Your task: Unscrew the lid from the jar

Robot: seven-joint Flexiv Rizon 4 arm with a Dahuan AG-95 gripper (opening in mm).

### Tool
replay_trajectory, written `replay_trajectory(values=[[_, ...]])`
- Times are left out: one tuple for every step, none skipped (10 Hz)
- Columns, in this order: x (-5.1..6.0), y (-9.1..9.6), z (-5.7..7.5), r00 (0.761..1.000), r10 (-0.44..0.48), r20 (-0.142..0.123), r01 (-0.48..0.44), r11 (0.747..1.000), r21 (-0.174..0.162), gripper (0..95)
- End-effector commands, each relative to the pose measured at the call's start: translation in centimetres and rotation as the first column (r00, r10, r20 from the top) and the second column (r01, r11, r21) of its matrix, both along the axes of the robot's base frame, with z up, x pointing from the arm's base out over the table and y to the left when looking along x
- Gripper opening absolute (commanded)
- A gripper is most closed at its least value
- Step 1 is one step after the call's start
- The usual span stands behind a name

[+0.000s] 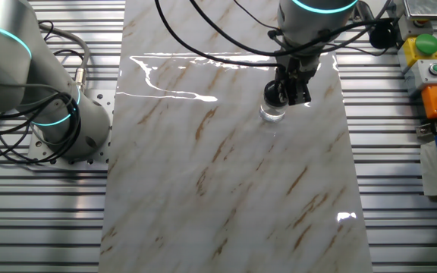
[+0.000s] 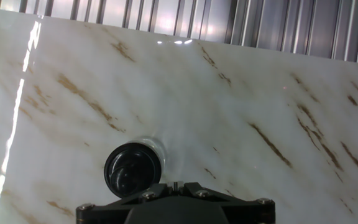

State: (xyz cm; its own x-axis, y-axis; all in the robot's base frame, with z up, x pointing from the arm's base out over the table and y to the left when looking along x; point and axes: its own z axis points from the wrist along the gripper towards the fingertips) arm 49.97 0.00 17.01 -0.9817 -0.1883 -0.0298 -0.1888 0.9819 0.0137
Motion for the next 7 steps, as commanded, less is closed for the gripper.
replay_trajectory(values=[[0.02,0.00,-0.01,1.000,-0.002,0.001,0.002,1.000,0.000,0.0],[0.02,0.00,-0.01,1.000,-0.002,0.001,0.002,1.000,0.000,0.0],[0.01,0.00,-0.01,1.000,-0.002,0.001,0.002,1.000,0.000,0.0],[0.01,0.00,-0.01,1.000,-0.003,0.001,0.003,1.000,0.000,0.0],[0.01,0.00,-0.01,1.000,-0.003,0.001,0.003,1.000,0.000,0.0],[0.01,0.00,-0.01,1.000,-0.004,0.001,0.004,1.000,0.000,0.0],[0.01,0.00,-0.01,1.000,-0.005,0.001,0.005,1.000,0.000,0.0]])
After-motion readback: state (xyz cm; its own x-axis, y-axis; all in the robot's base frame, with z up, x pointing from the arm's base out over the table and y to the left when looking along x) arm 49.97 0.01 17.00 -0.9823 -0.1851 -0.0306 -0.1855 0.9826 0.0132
